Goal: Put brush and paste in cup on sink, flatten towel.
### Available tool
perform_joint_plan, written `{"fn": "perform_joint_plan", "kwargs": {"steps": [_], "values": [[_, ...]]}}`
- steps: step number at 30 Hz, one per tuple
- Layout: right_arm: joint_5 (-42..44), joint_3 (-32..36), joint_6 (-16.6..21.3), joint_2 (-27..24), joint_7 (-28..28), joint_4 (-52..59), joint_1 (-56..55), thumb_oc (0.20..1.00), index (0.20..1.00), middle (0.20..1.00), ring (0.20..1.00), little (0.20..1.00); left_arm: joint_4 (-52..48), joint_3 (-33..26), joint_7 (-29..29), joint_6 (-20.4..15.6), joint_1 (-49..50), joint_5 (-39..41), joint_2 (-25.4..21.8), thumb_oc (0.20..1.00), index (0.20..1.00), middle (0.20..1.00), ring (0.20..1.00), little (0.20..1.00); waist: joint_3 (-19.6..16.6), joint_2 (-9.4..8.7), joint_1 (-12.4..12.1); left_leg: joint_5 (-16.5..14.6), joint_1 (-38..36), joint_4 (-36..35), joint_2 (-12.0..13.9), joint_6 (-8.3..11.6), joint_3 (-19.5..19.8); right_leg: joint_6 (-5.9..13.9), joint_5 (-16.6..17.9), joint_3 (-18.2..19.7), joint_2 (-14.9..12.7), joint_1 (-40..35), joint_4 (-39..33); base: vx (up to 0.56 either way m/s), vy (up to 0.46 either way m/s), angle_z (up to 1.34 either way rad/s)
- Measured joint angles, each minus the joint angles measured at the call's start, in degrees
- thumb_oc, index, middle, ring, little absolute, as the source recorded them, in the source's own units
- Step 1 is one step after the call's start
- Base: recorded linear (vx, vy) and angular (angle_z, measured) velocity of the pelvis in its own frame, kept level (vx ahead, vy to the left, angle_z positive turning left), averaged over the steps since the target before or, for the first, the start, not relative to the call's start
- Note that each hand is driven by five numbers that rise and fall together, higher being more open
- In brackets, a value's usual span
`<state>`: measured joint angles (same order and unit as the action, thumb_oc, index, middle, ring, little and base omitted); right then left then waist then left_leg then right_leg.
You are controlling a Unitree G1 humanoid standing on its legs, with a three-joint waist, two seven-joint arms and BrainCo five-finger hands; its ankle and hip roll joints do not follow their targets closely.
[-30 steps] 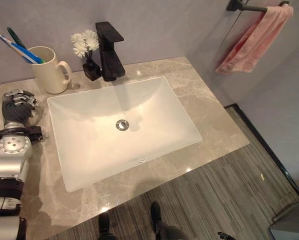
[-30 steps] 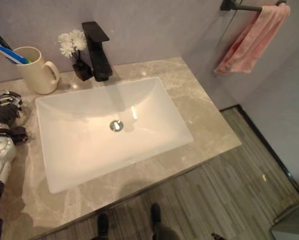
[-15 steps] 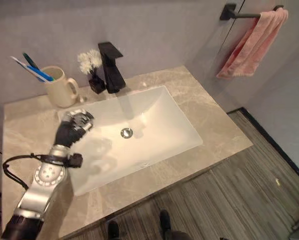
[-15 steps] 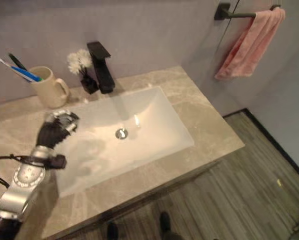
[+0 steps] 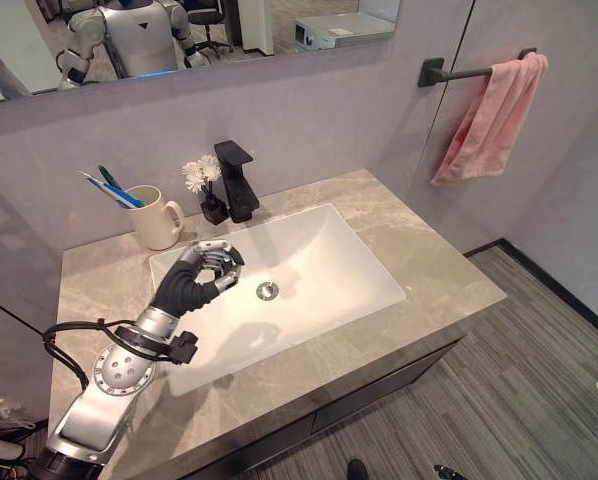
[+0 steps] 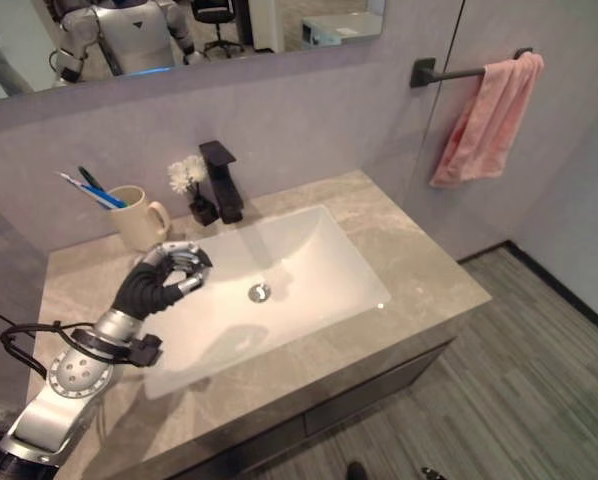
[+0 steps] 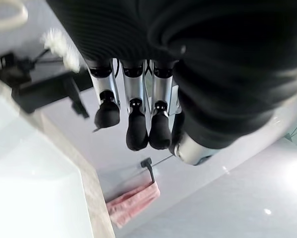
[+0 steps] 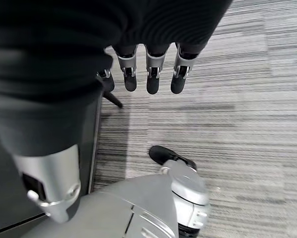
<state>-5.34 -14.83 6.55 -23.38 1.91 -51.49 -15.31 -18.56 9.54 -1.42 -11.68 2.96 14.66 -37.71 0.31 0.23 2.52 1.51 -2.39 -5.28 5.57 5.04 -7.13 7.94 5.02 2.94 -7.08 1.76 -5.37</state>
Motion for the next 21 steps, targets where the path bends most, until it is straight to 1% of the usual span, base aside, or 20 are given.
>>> {"fn": "perform_joint_plan", "kwargs": {"steps": [4, 5, 7, 8, 9, 11, 14, 15, 16, 17, 18, 19, 20, 21], "values": [[-0.2, -0.8, 0.7, -0.3, -0.5, 2.4, -1.5, 1.000, 1.000, 1.000, 1.000, 1.000, 0.5, 2.6, -1.3, -0.2, 1.9, 0.5, 0.3, 0.200, 0.200, 0.200, 0.200, 0.200, 0.2, 0.26, 0.4, 0.0, -1.0, 0.0, 0.2, -0.01, -0.2, -0.02, 0.0, 0.3, 0.2, -0.9, 0.0, -0.06, -0.066, -0.04], [-1.3, -2.0, 1.1, -1.1, -0.8, 3.1, -1.7, 1.000, 1.000, 1.000, 1.000, 1.000, 1.0, 5.5, -2.0, -0.2, 2.2, 1.0, 0.3, 0.200, 0.200, 0.200, 0.200, 0.200, 0.3, 0.34, 0.4, -0.1, -1.5, 0.0, 0.2, -0.02, -0.6, -0.08, 0.0, 0.9, 0.3, -0.9, 0.0, -0.07, -0.069, -0.18], [-2.5, -3.7, 2.0, -2.4, -1.1, 4.5, -1.4, 1.000, 1.000, 1.000, 1.000, 1.000, 2.2, 8.8, -3.1, -0.2, 2.4, 1.2, 0.3, 0.200, 0.200, 0.200, 0.200, 0.200, 0.3, 0.44, 0.5, -0.3, -1.8, -0.1, 0.2, 0.13, -1.6, -0.22, -0.1, 1.9, 0.5, -0.7, 0.0, -0.06, -0.062, -0.23], [-2.7, -3.7, 2.2, -2.5, -1.8, 4.4, -1.1, 1.000, 1.000, 1.000, 1.000, 1.000, 2.8, 10.0, -4.0, -0.2, 2.7, 1.2, 0.3, 0.200, 0.200, 0.200, 0.200, 0.200, 0.3, 0.41, 1.1, -0.4, -2.0, -0.2, 0.3, 0.30, -1.6, -0.31, 0.0, 2.0, 0.6, -0.7, 0.0, -0.11, -0.105, -0.22], [-3.4, -3.9, 2.3, -2.7, -2.1, 4.0, -0.9, 1.000, 1.000, 1.000, 1.000, 1.000, 3.3, 10.9, -4.1, -0.3, 2.9, 1.2, 0.2, 0.200, 0.200, 0.200, 0.200, 0.200, 0.6, 0.21, 1.6, -0.5, -2.4, 0.0, 0.3, 0.42, -1.8, -0.43, 0.1, 3.1, 0.9, -0.6, 0.0, -0.10, -0.114, -0.23], [-3.5, -4.4, 2.3, -2.9, -2.6, 3.4, -0.3, 1.000, 1.000, 1.000, 1.000, 1.000, 4.5, 12.6, -4.3, -0.5, 3.0, 1.2, 0.3, 0.200, 0.200, 0.200, 0.200, 0.200, 0.7, 0.02, 1.5, -0.8, -2.5, 0.0, 0.3, 0.59, -1.9, -0.46, 0.1, 4.3, 1.1, -0.4, 0.0, -0.06, -0.078, -0.25], [-3.6, -4.6, 2.4, -3.2, -4.1, 3.6, 0.4, 1.000, 1.000, 1.000, 1.000, 1.000, 9.4, 16.3, -5.5, -0.4, 4.6, 1.2, 0.2, 0.200, 0.200, 0.200, 0.200, 0.200, 1.2, 0.28, 1.5, -1.1, -2.6, 0.0, -0.2, 0.38, -1.7, -0.47, 0.6, 6.0, 1.4, 0.4, 0.0, -0.07, -0.090, -0.27], [-3.6, -5.2, 2.4, -3.6, -4.3, 4.0, 0.4, 1.000, 1.000, 1.000, 1.000, 1.000, 9.8, 16.3, -5.5, -0.4, 5.1, 1.2, 0.2, 0.200, 0.200, 0.200, 0.200, 0.200, 1.4, 0.08, 1.4, -1.3, -2.7, 0.0, -0.3, 0.21, -1.3, -0.53, 0.8, 6.2, 1.5, 0.6, 0.0, -0.11, -0.106, -0.29], [-3.6, -6.1, 2.6, -3.8, -4.4, 3.9, 0.9, 1.000, 1.000, 1.000, 1.000, 1.000, 10.8, 16.4, -5.5, -0.6, 5.4, 1.2, 0.4, 0.200, 0.200, 0.200, 0.200, 0.200, 1.6, -0.27, 0.8, -2.2, -2.5, 1.1, -1.4, -0.35, 2.2, -0.91, 1.0, 7.3, 1.5, 0.7, 0.4, -0.03, -0.044, -0.44], [-3.6, -6.7, 2.7, -4.2, -4.4, 3.5, 1.4, 1.000, 1.000, 1.000, 1.000, 1.000, 11.6, 16.6, -5.4, -0.7, 5.5, 1.2, 0.5, 0.200, 0.200, 0.200, 0.200, 0.200, 2.3, -0.45, -0.1, -3.9, -2.7, 2.1, -3.4, -1.62, 9.5, -0.88, 1.2, 8.7, 1.6, 0.5, 0.1, -0.07, -0.056, -0.49], [-3.6, -6.8, 2.9, -4.1, -4.9, 2.6, 2.4, 1.000, 1.000, 1.000, 1.000, 1.000, 11.4, 16.3, -5.4, -0.8, 5.4, 1.2, 0.5, 0.200, 0.200, 0.200, 0.200, 0.200, 2.5, -0.68, -0.7, -4.4, -2.4, 3.1, -4.1, -2.51, 11.5, -0.88, 1.7, 9.1, 1.6, 0.7, 0.5, -0.03, -0.028, -0.41], [-3.6, -6.9, 3.2, -3.9, -5.4, 1.5, 3.4, 1.000, 1.000, 1.000, 1.000, 1.000, 11.4, 16.2, -5.4, -0.8, 5.1, 1.2, 0.6, 0.200, 0.200, 0.200, 0.200, 0.200, 2.7, -0.99, -0.7, -5.0, -2.3, 3.5, -4.5, -2.45, 11.9, -0.78, 1.7, 9.3, 1.5, 0.7, 0.5, -0.02, 0.009, -0.24], [-3.6, -6.9, 3.2, -3.8, -5.7, 0.7, 4.0, 1.000, 1.000, 1.000, 1.000, 1.000, 11.5, 16.1, -5.4, -0.9, 5.1, 1.2, 0.6, 0.200, 0.200, 0.200, 0.200, 0.200, 2.8, -1.24, -1.0, -5.6, -2.4, 3.8, -5.6, -2.85, 14.5, -0.70, 1.8, 10.0, 1.4, 0.8, 0.5, -0.01, 0.035, -0.29], [-3.5, -6.7, 3.3, -3.8, -5.8, 0.6, 4.4, 1.000, 1.000, 1.000, 1.000, 1.000, 11.6, 15.9, -5.4, -0.9, 5.1, 1.2, 0.6, 0.200, 0.200, 0.200, 0.200, 0.200, 2.9, -1.35, -1.5, -5.9, -2.5, 4.2, -6.1, -3.27, 15.3, -0.61, 1.9, 10.9, 1.3, 0.9, 0.5, 0.00, 0.056, -0.32]]}}
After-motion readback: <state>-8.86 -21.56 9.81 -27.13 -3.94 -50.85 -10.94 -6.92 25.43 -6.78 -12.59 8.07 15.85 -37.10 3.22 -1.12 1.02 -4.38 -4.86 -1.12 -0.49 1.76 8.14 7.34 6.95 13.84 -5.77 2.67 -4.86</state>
